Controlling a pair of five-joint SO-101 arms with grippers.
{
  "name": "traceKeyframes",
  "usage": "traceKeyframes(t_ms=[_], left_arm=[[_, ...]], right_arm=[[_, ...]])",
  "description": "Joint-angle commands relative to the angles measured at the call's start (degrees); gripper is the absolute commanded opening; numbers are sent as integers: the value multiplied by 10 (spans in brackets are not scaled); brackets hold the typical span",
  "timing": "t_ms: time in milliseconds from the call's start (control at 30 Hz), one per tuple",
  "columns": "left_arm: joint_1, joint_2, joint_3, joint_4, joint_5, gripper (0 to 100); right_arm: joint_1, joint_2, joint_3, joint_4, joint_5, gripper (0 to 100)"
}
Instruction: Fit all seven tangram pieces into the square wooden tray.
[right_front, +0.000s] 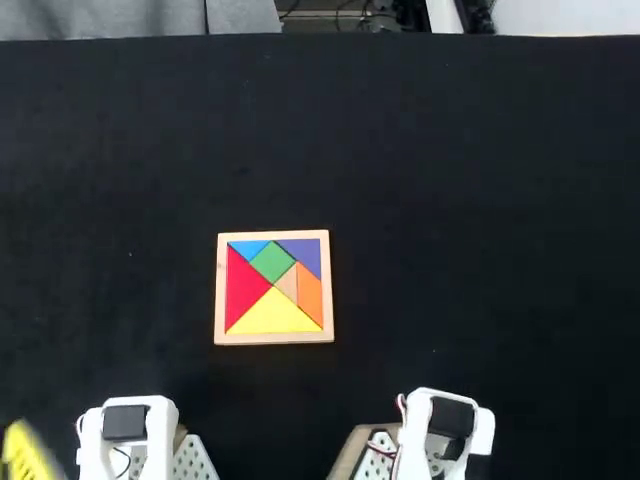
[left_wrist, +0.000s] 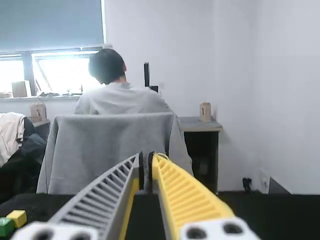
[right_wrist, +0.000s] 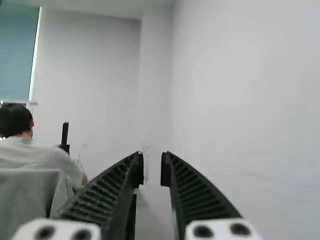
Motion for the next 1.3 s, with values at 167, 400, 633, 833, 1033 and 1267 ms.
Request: traceKeyframes(t_ms=[167, 400, 633, 833, 1033, 1267], left_arm=[[3, -91, 307, -85, -40, 57], [0, -99, 389, -188, -40, 57], [0, -99, 499, -325, -21, 57], [-1, -100, 561, -312, 24, 57], [-1, -100, 451, -231, 22, 57], [0, -99, 509, -233, 21, 61]], right_arm=[[9, -56, 335, -74, 6, 77], [-22, -53, 442, -171, 1, 75], [-152, -48, 479, -208, 4, 74], [-152, -53, 509, -182, 6, 74], [-151, -53, 480, -178, 69, 74], [-152, -53, 590, -196, 51, 77]])
